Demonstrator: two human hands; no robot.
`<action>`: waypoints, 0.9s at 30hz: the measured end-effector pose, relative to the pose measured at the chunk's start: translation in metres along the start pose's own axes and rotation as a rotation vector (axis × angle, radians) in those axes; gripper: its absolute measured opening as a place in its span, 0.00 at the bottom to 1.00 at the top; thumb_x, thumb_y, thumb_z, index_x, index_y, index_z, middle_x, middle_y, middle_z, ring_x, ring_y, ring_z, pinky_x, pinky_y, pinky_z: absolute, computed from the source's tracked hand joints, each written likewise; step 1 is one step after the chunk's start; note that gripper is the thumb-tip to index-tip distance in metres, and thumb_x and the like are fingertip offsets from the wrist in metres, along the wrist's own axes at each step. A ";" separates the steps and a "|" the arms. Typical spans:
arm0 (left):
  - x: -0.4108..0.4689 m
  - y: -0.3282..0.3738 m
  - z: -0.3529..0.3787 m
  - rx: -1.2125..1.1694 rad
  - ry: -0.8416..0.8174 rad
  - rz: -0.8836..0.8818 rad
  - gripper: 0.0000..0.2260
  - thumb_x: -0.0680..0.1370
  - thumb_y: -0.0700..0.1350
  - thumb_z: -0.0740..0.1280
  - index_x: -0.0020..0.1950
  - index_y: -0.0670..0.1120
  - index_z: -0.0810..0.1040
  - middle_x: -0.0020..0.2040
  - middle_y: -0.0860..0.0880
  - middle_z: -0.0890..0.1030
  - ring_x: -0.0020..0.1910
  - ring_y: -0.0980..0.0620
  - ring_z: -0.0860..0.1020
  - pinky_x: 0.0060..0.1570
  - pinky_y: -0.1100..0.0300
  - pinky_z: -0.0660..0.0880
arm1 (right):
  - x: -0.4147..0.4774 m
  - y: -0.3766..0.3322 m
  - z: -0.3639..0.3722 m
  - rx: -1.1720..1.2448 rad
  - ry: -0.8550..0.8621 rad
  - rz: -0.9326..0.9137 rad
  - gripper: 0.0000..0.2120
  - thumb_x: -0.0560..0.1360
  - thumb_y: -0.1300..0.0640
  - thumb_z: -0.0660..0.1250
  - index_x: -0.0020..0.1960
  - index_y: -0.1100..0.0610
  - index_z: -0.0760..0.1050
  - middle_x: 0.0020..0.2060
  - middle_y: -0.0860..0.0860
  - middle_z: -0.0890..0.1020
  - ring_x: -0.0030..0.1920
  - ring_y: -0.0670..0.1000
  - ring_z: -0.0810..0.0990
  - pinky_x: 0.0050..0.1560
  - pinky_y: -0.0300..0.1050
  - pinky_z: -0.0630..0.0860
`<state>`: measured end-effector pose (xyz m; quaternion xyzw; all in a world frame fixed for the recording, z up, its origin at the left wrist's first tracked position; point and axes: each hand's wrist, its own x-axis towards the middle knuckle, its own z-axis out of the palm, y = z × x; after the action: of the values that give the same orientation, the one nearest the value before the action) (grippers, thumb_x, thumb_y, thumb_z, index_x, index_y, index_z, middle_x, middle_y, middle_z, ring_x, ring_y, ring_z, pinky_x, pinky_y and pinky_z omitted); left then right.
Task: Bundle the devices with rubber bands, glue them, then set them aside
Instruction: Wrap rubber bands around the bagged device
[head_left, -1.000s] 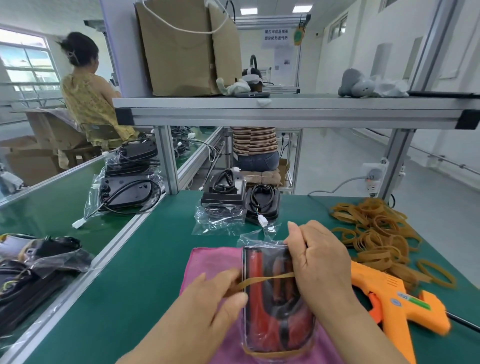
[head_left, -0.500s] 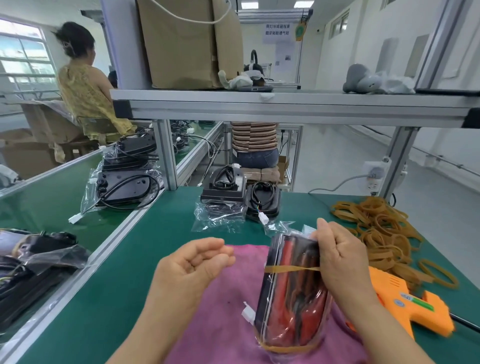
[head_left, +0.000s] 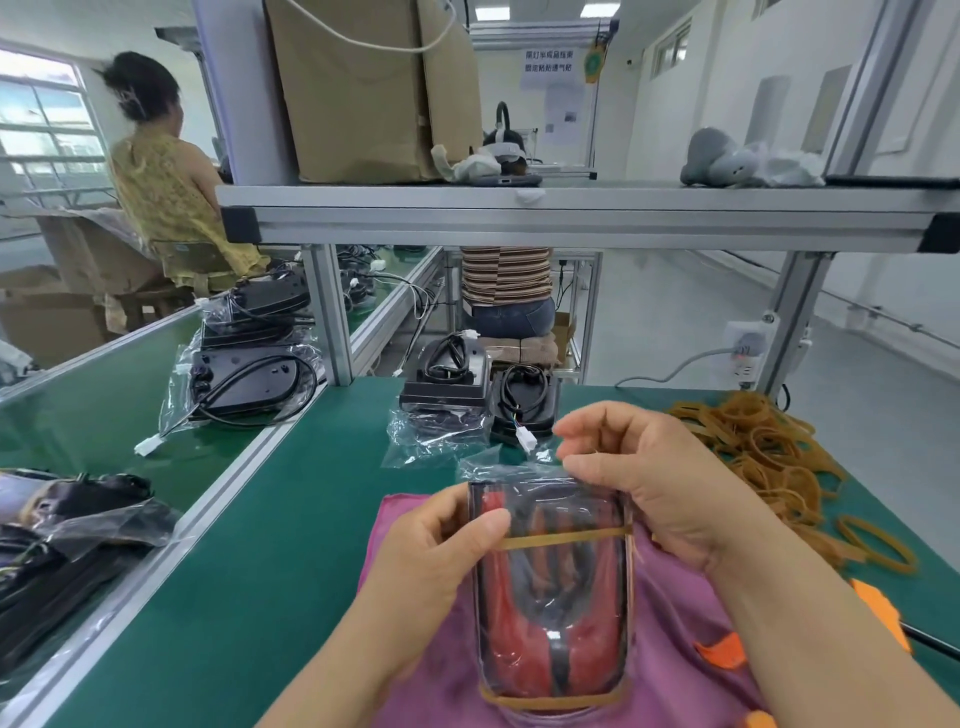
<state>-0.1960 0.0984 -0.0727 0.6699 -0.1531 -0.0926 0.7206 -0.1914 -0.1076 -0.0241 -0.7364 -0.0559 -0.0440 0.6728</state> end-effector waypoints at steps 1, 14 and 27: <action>0.000 -0.001 -0.002 -0.010 -0.002 -0.001 0.09 0.74 0.48 0.71 0.51 0.46 0.84 0.47 0.47 0.84 0.46 0.51 0.81 0.54 0.51 0.78 | 0.001 -0.002 0.001 0.016 0.020 -0.016 0.15 0.70 0.73 0.72 0.41 0.53 0.84 0.36 0.48 0.84 0.38 0.44 0.82 0.42 0.35 0.78; 0.002 0.000 -0.009 -0.060 0.031 0.069 0.16 0.67 0.52 0.74 0.49 0.43 0.84 0.47 0.39 0.82 0.46 0.41 0.79 0.56 0.38 0.77 | 0.007 0.013 -0.011 0.250 0.251 0.106 0.08 0.75 0.50 0.69 0.46 0.54 0.82 0.44 0.51 0.85 0.46 0.48 0.82 0.50 0.45 0.80; 0.011 0.004 -0.031 0.726 -0.143 0.566 0.26 0.66 0.38 0.78 0.61 0.54 0.78 0.64 0.62 0.77 0.67 0.62 0.73 0.67 0.66 0.67 | 0.003 0.031 0.000 0.028 0.007 0.368 0.13 0.79 0.50 0.66 0.46 0.60 0.79 0.44 0.58 0.81 0.45 0.55 0.79 0.50 0.56 0.76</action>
<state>-0.1749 0.1241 -0.0690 0.8024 -0.4019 0.1214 0.4241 -0.1843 -0.1105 -0.0540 -0.7247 0.0815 0.0781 0.6798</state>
